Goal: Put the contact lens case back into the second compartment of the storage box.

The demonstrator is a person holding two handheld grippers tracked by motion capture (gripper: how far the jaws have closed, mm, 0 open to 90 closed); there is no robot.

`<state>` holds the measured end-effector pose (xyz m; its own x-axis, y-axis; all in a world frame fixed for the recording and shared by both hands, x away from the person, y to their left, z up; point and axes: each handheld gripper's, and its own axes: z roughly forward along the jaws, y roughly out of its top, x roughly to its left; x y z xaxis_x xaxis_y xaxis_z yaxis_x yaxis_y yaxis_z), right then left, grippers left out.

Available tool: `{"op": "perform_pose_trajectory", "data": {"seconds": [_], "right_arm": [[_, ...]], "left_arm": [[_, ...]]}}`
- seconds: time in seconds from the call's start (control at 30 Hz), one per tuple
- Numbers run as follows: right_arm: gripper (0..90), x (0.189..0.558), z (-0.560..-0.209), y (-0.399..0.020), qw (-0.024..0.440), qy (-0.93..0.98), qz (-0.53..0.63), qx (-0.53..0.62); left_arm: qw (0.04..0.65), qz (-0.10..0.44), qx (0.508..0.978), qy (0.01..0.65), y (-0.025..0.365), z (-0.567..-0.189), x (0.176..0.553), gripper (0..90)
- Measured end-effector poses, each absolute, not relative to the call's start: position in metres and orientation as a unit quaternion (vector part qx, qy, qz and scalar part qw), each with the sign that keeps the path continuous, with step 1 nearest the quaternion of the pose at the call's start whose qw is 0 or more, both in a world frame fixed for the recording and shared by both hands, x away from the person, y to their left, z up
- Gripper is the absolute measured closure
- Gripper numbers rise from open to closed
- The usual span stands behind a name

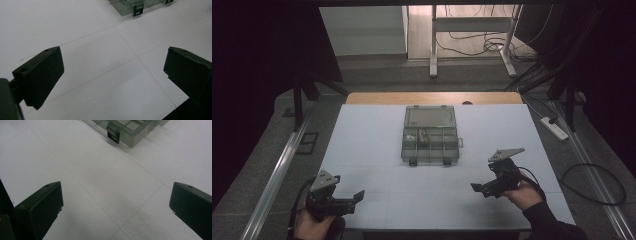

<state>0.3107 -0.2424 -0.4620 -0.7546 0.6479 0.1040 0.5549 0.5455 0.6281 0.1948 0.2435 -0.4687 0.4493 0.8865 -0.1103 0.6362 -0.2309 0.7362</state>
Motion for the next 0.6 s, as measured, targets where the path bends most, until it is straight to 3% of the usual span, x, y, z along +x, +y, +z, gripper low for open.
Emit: {"op": "perform_pose_trajectory", "data": {"seconds": [0.6], "right_arm": [[0.0,0.294,-0.458,-0.275,0.092,0.862,0.334,0.371]], "left_arm": [[0.371,0.168,0.765,0.499,0.243,-0.469,0.195,2.8]]}}
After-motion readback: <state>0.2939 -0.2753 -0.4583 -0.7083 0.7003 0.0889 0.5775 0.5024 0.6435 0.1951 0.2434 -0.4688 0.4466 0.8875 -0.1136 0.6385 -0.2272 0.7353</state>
